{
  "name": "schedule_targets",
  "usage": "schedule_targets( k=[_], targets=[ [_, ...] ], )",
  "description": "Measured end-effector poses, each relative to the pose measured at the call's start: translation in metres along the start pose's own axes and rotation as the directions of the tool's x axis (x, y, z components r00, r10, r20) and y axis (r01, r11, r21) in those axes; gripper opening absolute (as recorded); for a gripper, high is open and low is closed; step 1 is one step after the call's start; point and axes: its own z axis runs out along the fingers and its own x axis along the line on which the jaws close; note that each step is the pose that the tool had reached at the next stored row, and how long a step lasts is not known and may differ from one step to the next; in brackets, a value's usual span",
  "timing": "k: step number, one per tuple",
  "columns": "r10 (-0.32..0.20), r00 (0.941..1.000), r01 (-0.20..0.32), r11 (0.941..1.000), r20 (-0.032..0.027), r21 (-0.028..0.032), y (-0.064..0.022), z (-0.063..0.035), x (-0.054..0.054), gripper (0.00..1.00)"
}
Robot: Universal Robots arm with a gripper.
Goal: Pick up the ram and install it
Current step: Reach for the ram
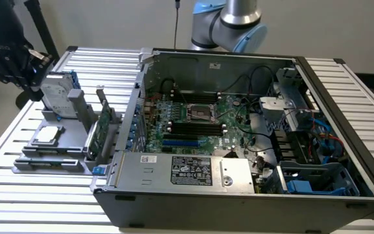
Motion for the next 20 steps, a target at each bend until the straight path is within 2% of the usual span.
schedule_targets(
  k=[11,13,20],
  targets=[
    [0.0,1.0,0.0,1.0,-0.0074,0.0096,-0.0071,0.0042,0.019,0.11],
    [-0.001,0.9999,0.001,0.9999,-0.0115,0.0121,-0.0081,0.0049,0.02,0.11],
    [-0.04,0.9991,0.04,0.9991,-0.0134,0.0134,-0.0083,0.0053,0.022,0.11]
  ],
)
